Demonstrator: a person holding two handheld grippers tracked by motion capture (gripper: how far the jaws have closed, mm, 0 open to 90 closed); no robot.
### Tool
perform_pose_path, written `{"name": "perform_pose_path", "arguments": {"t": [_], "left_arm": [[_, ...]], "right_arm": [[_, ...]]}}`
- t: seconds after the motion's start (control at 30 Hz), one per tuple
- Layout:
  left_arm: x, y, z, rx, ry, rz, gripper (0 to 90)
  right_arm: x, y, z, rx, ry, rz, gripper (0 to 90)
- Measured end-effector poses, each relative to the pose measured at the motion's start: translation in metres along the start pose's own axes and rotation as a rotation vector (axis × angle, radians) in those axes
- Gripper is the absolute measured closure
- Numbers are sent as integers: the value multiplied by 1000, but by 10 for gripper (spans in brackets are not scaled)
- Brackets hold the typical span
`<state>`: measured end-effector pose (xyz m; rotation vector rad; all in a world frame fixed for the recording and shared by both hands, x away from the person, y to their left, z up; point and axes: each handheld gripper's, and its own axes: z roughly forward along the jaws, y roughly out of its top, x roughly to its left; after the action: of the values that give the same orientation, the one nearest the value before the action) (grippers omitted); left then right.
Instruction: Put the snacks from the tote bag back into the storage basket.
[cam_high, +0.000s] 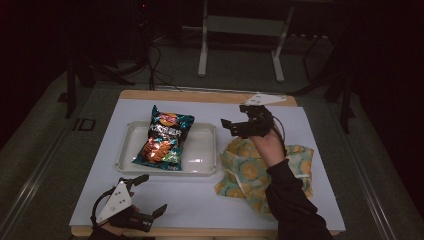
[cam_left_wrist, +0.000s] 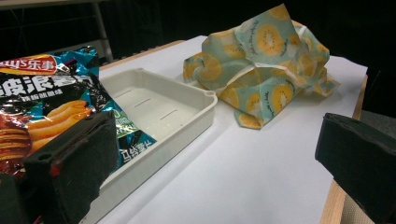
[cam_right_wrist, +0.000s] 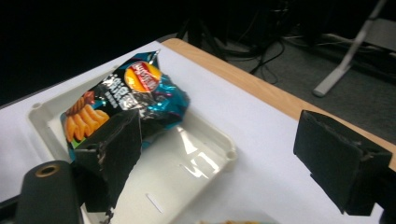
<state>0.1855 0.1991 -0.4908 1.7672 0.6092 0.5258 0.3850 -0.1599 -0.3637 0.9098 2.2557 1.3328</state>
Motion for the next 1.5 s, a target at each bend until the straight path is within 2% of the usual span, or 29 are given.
{"name": "perform_pose_path", "arguments": {"t": [0.23,0.27,0.47,0.7,0.83,1.13,1.27,1.37,1.4,1.5], "left_arm": [[0,0,0,6,-1,1,1],[0,0,0,5,-2,0,2],[0,0,1,9,-1,1,1],[0,0,1,9,-3,1,1],[-1,0,2,14,-5,3,1],[-1,0,2,18,-5,6,1],[-1,0,2,18,-4,4,1],[0,-1,3,20,-5,5,2],[-1,-1,3,20,-6,5,1],[-1,-1,3,22,-8,3,2]], "right_arm": [[-15,-11,-22,-14,-48,20,151],[-20,-17,-29,-15,-62,30,151],[-32,-33,-46,-29,-94,54,151],[-39,-56,-65,-49,-167,42,151],[-45,-71,-77,-64,-188,64,151],[-55,-98,-107,-99,-307,64,150],[-58,-110,-116,-85,-346,65,143],[-58,-112,-118,-88,-356,68,143],[-60,-121,-122,-90,-370,81,143],[-64,-128,-125,-76,-392,79,143]]}}
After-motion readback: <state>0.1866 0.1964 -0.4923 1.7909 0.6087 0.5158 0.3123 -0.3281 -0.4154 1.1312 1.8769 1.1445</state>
